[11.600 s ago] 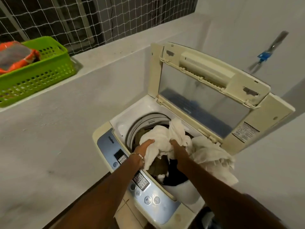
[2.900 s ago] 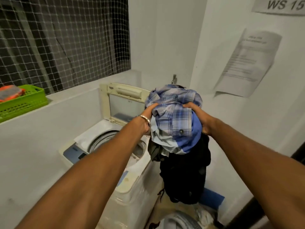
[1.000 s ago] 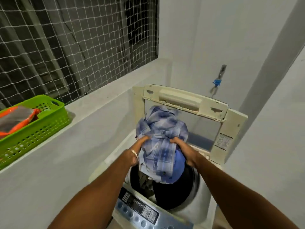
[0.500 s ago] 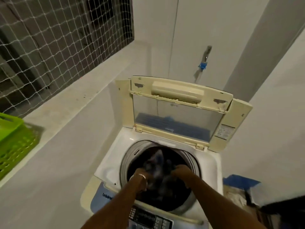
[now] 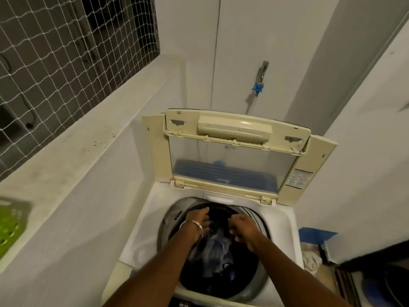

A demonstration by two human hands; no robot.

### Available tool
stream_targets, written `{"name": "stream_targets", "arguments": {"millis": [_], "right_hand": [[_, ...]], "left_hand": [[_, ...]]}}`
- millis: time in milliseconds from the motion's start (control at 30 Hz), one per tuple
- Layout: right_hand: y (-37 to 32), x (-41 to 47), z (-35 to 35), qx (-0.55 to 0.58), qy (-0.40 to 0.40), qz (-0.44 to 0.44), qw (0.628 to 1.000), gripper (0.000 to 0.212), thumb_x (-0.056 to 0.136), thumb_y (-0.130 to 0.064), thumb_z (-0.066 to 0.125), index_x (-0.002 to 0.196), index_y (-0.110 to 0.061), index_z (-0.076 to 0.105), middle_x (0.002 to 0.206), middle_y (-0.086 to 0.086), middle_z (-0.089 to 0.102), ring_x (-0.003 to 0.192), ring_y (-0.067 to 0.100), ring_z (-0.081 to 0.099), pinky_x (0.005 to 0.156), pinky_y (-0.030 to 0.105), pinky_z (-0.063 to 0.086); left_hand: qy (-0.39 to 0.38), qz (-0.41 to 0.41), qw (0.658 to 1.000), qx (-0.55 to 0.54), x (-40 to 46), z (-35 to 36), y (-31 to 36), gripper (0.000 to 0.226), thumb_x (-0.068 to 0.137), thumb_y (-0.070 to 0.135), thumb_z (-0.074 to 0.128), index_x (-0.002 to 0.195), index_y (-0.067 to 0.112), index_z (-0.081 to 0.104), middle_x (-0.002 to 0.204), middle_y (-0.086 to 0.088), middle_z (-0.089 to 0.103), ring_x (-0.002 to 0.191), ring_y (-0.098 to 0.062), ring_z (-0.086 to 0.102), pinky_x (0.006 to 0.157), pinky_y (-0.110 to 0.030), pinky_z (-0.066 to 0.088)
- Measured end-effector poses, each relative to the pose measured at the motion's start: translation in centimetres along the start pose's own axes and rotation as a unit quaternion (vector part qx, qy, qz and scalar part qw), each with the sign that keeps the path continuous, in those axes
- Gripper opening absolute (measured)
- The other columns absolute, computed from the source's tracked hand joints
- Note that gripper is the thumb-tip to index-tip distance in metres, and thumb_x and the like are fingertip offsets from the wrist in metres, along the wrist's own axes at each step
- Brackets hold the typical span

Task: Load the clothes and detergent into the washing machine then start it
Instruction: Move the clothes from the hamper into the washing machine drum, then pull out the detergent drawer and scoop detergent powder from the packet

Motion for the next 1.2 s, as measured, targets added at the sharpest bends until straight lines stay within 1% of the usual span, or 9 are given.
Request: {"name": "stream_targets", "arguments": {"millis": [133,333,500,600,700,833,900,1033,1200], "right_hand": [[-0.3,1.7,0.8,0.107,0.011,0.029,0.994,0.009,0.094,-0.019,0.055,0.088,-0.016,0.061,0.079,0.004,0.058,0.063,0.015,0.051,0.057,0.023,0.036],[-0.1,5.1,2.0,0.243,0.030,0.060,0.968,0.015,0.094,-0.032,0.058,0.098,-0.018,0.059,0.100,0.005,0.058,0.104,0.026,0.061,0.082,0.037,0.047],[-0.6,7.5,2.7,0.317,0.026,0.058,0.946,0.031,0.094,-0.033,0.060,0.116,-0.013,0.054,0.105,0.007,0.057,0.101,0.024,0.056,0.085,0.037,0.047],[-0.5,8.9,3.1,0.350,0.038,0.058,0.934,0.042,0.092,-0.031,0.064,0.124,-0.005,0.056,0.120,0.013,0.061,0.110,0.027,0.059,0.085,0.037,0.048],[-0.2,9.9,3.5,0.391,0.035,0.050,0.919,0.039,0.094,-0.026,0.061,0.124,-0.001,0.056,0.123,0.016,0.063,0.113,0.028,0.060,0.095,0.040,0.049],[0.1,10.1,3.9,0.421,0.041,0.043,0.905,0.034,0.095,-0.023,0.060,0.117,0.003,0.057,0.114,0.019,0.066,0.101,0.025,0.066,0.094,0.041,0.053],[0.1,10.0,4.0,0.429,0.048,0.049,0.901,0.028,0.095,-0.021,0.060,0.111,0.002,0.058,0.108,0.018,0.067,0.093,0.023,0.066,0.089,0.039,0.054],[0.2,10.3,4.2,0.433,0.036,0.053,0.899,0.022,0.095,-0.022,0.060,0.100,0.000,0.060,0.111,0.019,0.066,0.095,0.024,0.066,0.093,0.040,0.053],[0.8,10.6,4.0,0.431,0.035,0.060,0.900,0.034,0.091,-0.023,0.066,0.114,0.001,0.061,0.111,0.016,0.068,0.103,0.025,0.066,0.094,0.041,0.054]], "left_hand": [[-0.027,0.005,0.999,-0.021,1.7,2.1,1.9,0.050,0.097,0.028,0.053,0.140,0.004,0.043,0.145,-0.016,0.044,0.132,-0.033,0.045,0.102,-0.043,0.042],[0.004,-0.008,1.000,-0.027,5.8,2.8,2.4,0.061,0.088,0.037,0.064,0.136,0.004,0.046,0.134,-0.013,0.049,0.121,-0.028,0.050,0.092,-0.040,0.047],[-0.004,-0.016,0.996,-0.083,8.1,3.5,2.1,0.057,0.092,0.032,0.059,0.138,0.002,0.045,0.140,-0.016,0.048,0.129,-0.029,0.047,0.091,-0.035,0.045],[-0.008,-0.012,0.994,-0.105,8.6,3.7,2.2,0.052,0.094,0.028,0.057,0.136,-0.001,0.046,0.139,-0.019,0.049,0.128,-0.030,0.048,0.090,-0.033,0.045],[-0.015,-0.017,0.993,-0.111,8.9,3.9,1.9,0.047,0.097,0.023,0.054,0.135,-0.002,0.047,0.136,-0.020,0.052,0.121,-0.029,0.053,0.090,-0.033,0.045],[-0.028,-0.023,0.991,-0.132,9.4,4.1,1.4,0.042,0.096,0.018,0.055,0.132,-0.004,0.050,0.093,-0.013,0.063,0.099,-0.025,0.058,0.090,-0.034,0.048],[-0.030,-0.018,0.989,-0.144,9.6,4.0,1.4,0.037,0.097,0.016,0.055,0.128,-0.004,0.052,0.085,-0.011,0.060,0.085,-0.023,0.060,0.091,-0.035,0.048],[-0.032,-0.010,0.989,-0.143,9.6,3.9,1.4,0.037,0.096,0.018,0.056,0.125,-0.005,0.053,0.084,-0.012,0.061,0.076,-0.019,0.060,0.082,-0.035,0.053],[-0.013,-0.008,0.989,-0.148,9.8,3.8,1.2,0.042,0.096,0.025,0.056,0.127,-0.003,0.053,0.104,-0.017,0.067,0.089,-0.024,0.065,0.073,-0.034,0.056]]}}
Point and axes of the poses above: each hand's wrist, its own x-axis towards the middle knuckle, its own z-axis out of the palm, y = z × x, the point moved 7 cm from there along x, towards the middle knuckle
